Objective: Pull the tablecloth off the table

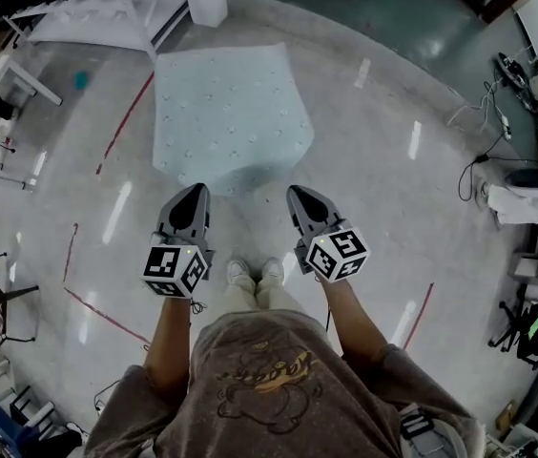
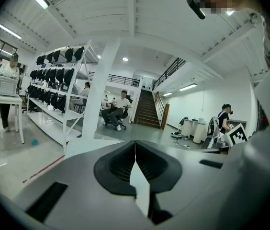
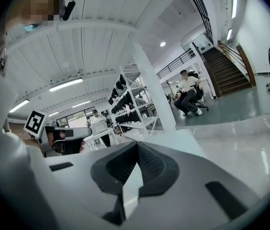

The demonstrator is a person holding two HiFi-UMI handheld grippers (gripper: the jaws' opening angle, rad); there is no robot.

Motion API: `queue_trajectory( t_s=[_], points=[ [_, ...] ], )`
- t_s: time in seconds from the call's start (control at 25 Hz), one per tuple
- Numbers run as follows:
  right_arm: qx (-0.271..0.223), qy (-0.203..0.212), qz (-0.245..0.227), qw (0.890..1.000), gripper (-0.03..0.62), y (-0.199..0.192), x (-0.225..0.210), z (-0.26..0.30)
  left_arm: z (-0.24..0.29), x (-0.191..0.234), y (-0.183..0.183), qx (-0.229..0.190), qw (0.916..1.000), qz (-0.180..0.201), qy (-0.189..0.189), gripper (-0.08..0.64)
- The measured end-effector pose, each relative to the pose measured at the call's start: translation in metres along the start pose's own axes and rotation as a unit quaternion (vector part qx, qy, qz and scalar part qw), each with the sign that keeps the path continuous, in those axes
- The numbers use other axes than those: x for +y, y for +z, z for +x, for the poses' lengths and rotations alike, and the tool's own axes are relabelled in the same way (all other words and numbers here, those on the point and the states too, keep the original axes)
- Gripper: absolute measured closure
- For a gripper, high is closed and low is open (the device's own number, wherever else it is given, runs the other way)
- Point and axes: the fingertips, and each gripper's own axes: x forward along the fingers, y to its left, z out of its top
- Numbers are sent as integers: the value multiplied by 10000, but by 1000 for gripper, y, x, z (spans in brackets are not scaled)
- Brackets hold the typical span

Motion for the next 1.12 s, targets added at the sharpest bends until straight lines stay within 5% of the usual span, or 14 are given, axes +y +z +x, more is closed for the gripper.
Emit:
queue_trajectory(
  t_s=[0.88, 1.12],
  points=[
    [112, 73, 153, 9998, 584, -52, -26, 21, 30, 8, -80, 399, 9987, -308, -46, 540],
    [197, 162, 208, 9995, 501, -61, -25, 22, 24, 15, -92, 469, 9972, -590, 0, 482]
  ],
)
